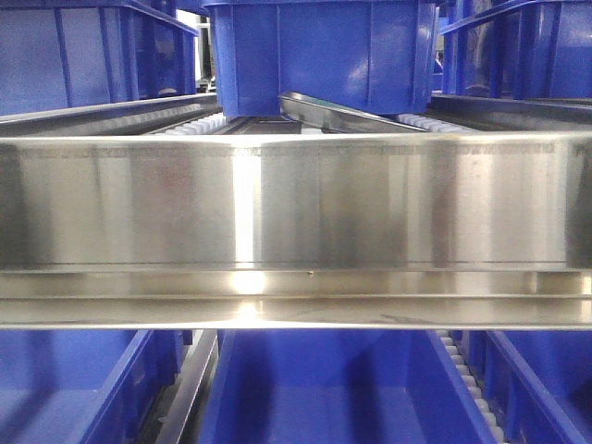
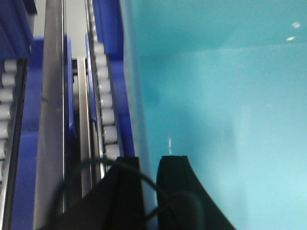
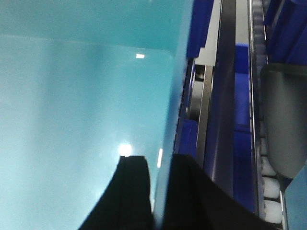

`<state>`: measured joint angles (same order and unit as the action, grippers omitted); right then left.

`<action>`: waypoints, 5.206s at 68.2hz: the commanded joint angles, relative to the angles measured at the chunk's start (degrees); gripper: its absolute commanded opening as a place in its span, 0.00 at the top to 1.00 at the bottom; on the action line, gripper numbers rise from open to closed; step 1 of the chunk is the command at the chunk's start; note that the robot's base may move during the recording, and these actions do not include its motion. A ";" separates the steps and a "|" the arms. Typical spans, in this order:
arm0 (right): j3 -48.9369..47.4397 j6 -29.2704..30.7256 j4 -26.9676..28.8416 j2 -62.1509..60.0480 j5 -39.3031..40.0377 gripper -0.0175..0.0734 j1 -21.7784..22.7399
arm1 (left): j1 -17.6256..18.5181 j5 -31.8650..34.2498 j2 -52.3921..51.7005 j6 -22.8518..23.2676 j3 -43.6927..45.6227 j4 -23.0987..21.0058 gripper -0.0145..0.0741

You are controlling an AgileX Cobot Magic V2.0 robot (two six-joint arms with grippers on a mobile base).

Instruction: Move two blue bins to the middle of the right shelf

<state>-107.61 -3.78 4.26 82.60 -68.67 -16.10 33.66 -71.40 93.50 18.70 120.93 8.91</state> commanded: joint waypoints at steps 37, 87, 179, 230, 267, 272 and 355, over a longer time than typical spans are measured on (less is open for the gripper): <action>-0.47 0.53 -1.07 -0.41 1.53 0.97 0.04 | 0.41 1.44 -1.14 -0.51 1.03 -0.63 0.96; -0.47 0.53 -1.07 -0.41 1.53 0.97 0.04 | 0.41 1.44 -1.14 -0.51 1.03 -0.62 0.96; -0.47 0.53 -1.07 -0.41 7.59 0.97 0.04 | 0.41 1.44 -1.04 -0.51 1.03 -0.62 0.96; -0.47 0.53 -1.07 -0.41 7.59 0.97 0.04 | 0.41 6.23 -1.04 -0.51 1.03 -0.62 0.96; -0.47 0.53 -1.07 -0.41 7.59 0.97 0.04 | 0.41 6.57 -1.04 -0.51 1.03 -0.62 0.96; -0.47 0.53 -1.07 -0.41 7.59 0.97 0.04 | 0.41 6.57 -1.04 -0.51 1.03 -0.62 0.96; -0.47 0.53 -1.07 -0.41 7.59 0.97 0.04 | 0.41 6.57 -1.04 -0.51 1.03 -0.62 0.96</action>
<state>-107.61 -3.90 4.04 82.65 -63.56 -16.10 33.66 -67.71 93.60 18.70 121.04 9.84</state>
